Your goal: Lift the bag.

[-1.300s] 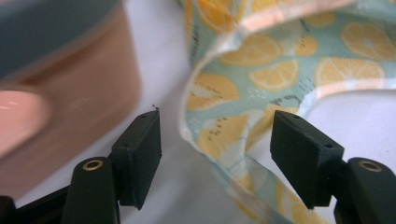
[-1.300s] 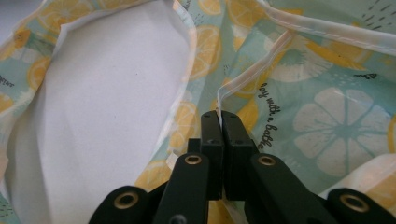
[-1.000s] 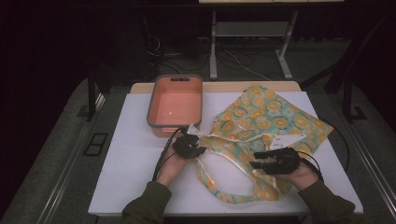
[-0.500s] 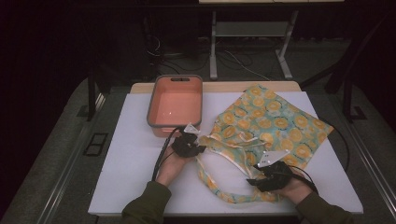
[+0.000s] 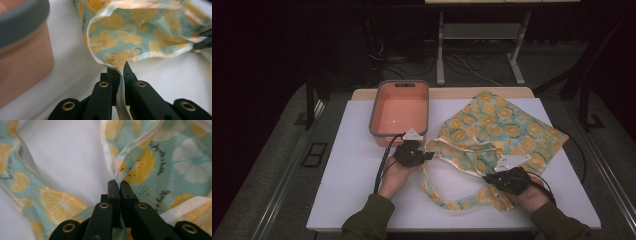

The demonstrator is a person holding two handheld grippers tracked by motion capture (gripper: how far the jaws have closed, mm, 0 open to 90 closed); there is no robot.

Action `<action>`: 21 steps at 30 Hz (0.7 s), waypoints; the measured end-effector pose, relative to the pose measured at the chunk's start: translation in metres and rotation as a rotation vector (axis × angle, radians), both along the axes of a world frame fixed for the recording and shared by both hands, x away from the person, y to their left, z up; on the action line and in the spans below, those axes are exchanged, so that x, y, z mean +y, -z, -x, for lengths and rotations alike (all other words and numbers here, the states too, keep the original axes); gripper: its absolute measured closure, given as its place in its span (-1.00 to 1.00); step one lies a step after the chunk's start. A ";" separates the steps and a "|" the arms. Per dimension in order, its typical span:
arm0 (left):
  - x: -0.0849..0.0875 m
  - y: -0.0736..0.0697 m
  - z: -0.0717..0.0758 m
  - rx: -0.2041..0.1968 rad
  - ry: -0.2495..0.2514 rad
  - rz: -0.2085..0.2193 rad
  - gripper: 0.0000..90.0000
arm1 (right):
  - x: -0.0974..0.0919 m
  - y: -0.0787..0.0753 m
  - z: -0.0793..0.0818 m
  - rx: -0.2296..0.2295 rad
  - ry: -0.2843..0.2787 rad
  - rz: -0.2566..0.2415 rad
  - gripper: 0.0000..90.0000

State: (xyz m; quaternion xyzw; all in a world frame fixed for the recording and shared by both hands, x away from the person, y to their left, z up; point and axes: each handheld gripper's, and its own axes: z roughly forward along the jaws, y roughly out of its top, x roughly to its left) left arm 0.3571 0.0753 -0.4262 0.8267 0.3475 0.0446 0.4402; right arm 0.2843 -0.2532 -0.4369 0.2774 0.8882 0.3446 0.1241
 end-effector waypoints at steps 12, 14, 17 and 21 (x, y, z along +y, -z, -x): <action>-0.004 -0.041 0.013 -0.133 0.016 0.135 0.98 | -0.009 -0.041 -0.007 -0.173 0.005 -0.184 0.97; -0.004 -0.049 0.016 -0.152 0.022 0.167 0.98 | -0.010 -0.049 -0.005 -0.198 0.005 -0.211 0.97; 0.003 -0.068 0.020 -0.204 0.021 0.229 0.98 | -0.013 -0.062 -0.001 -0.243 0.002 -0.255 0.97; 0.009 -0.085 0.024 -0.252 0.018 0.278 0.98 | -0.017 -0.080 0.005 -0.299 -0.002 -0.311 0.98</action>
